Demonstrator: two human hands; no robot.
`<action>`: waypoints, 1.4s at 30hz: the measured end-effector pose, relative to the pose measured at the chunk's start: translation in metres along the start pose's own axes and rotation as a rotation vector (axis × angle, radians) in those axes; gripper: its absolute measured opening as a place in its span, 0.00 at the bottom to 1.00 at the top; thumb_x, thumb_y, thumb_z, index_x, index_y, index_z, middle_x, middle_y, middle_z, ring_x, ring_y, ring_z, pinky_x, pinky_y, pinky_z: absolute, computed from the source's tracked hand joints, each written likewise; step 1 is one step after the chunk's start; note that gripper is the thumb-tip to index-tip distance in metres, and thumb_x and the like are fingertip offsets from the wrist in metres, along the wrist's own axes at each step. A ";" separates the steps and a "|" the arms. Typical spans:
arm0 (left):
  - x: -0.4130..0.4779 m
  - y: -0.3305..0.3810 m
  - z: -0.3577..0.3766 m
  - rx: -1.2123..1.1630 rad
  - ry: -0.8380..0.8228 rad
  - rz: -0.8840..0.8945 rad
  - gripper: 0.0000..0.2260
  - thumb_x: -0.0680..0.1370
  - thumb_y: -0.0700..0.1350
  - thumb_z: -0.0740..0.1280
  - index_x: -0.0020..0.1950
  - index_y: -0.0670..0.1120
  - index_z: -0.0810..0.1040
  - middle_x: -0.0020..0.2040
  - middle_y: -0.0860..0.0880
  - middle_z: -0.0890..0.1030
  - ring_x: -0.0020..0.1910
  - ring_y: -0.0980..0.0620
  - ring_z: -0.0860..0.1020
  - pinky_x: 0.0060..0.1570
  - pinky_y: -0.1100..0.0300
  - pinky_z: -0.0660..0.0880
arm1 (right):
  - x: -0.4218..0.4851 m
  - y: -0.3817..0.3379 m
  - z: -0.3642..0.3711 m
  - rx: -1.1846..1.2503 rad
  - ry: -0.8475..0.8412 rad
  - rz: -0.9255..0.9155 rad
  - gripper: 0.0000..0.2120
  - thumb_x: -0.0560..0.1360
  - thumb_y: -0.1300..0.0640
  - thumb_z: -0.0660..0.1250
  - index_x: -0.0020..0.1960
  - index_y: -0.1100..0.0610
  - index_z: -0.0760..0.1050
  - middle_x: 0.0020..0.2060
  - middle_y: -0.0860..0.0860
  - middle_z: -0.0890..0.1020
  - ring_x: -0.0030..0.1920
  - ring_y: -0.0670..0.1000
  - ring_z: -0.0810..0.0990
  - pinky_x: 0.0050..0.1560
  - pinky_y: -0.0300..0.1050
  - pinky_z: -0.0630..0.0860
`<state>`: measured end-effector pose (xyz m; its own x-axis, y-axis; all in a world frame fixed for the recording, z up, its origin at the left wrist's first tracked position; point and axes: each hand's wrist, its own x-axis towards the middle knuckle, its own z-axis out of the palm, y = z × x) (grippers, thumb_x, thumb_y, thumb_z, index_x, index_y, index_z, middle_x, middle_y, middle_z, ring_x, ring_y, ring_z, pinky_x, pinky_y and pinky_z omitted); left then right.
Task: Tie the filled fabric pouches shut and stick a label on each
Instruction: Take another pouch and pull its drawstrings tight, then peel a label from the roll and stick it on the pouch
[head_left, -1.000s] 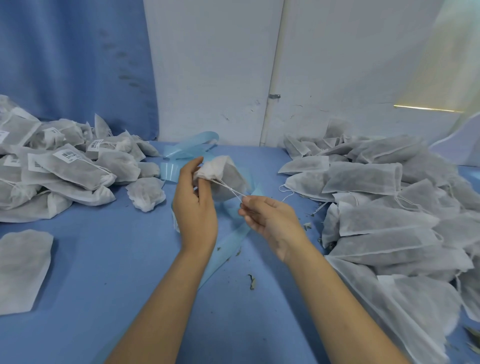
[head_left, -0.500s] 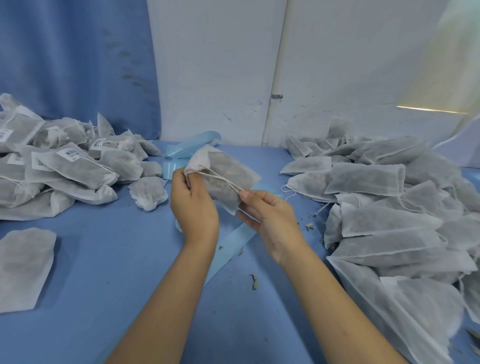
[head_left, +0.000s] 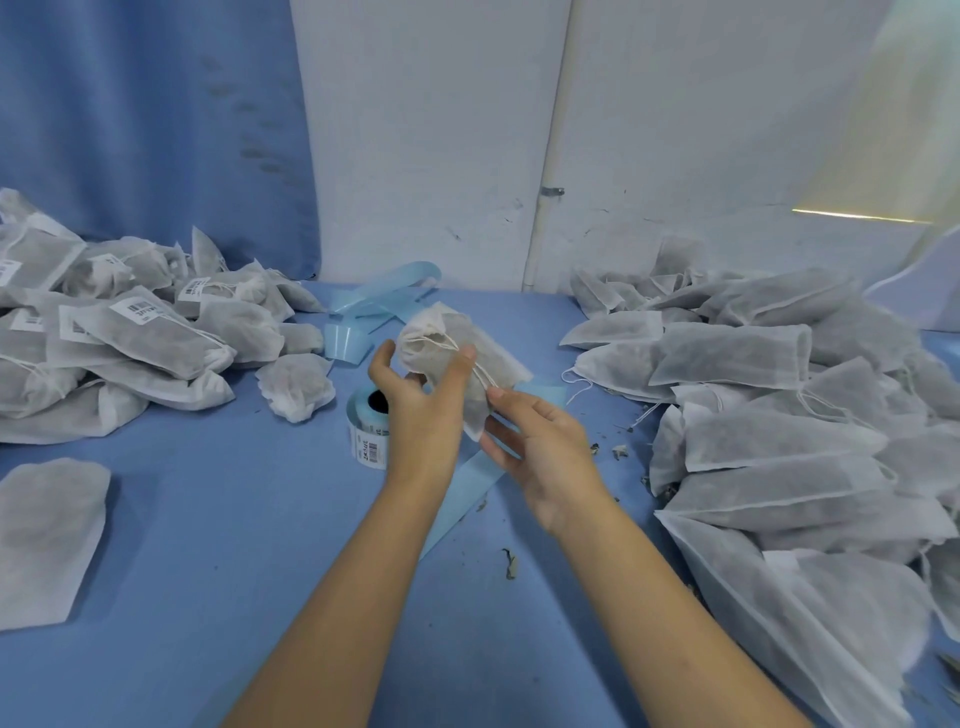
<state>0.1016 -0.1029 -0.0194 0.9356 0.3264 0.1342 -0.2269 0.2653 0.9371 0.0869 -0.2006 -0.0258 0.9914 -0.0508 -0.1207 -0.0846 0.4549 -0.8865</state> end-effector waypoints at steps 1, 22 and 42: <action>-0.001 -0.003 0.002 0.036 -0.002 0.019 0.27 0.77 0.47 0.69 0.70 0.47 0.60 0.57 0.50 0.78 0.50 0.61 0.79 0.48 0.71 0.74 | 0.000 0.002 0.001 0.007 -0.007 0.007 0.04 0.75 0.60 0.71 0.41 0.57 0.79 0.39 0.51 0.84 0.43 0.49 0.82 0.42 0.38 0.81; 0.006 -0.006 -0.044 -0.317 0.074 -0.143 0.13 0.72 0.31 0.59 0.35 0.46 0.76 0.31 0.51 0.80 0.31 0.54 0.79 0.38 0.59 0.74 | 0.013 0.050 -0.006 -1.295 -0.303 -0.558 0.35 0.75 0.69 0.57 0.77 0.48 0.55 0.75 0.41 0.60 0.76 0.47 0.48 0.72 0.44 0.58; 0.003 -0.018 -0.056 0.079 0.317 -0.074 0.18 0.70 0.28 0.56 0.30 0.47 0.55 0.18 0.59 0.57 0.18 0.59 0.56 0.19 0.68 0.53 | 0.006 0.044 -0.005 -1.500 -0.154 -0.719 0.22 0.73 0.67 0.60 0.65 0.56 0.72 0.73 0.48 0.68 0.72 0.53 0.61 0.64 0.51 0.68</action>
<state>0.0933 -0.0557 -0.0544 0.8154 0.5782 -0.0302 -0.1283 0.2312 0.9644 0.0883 -0.1853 -0.0674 0.8602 0.2660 0.4350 0.4375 -0.8232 -0.3619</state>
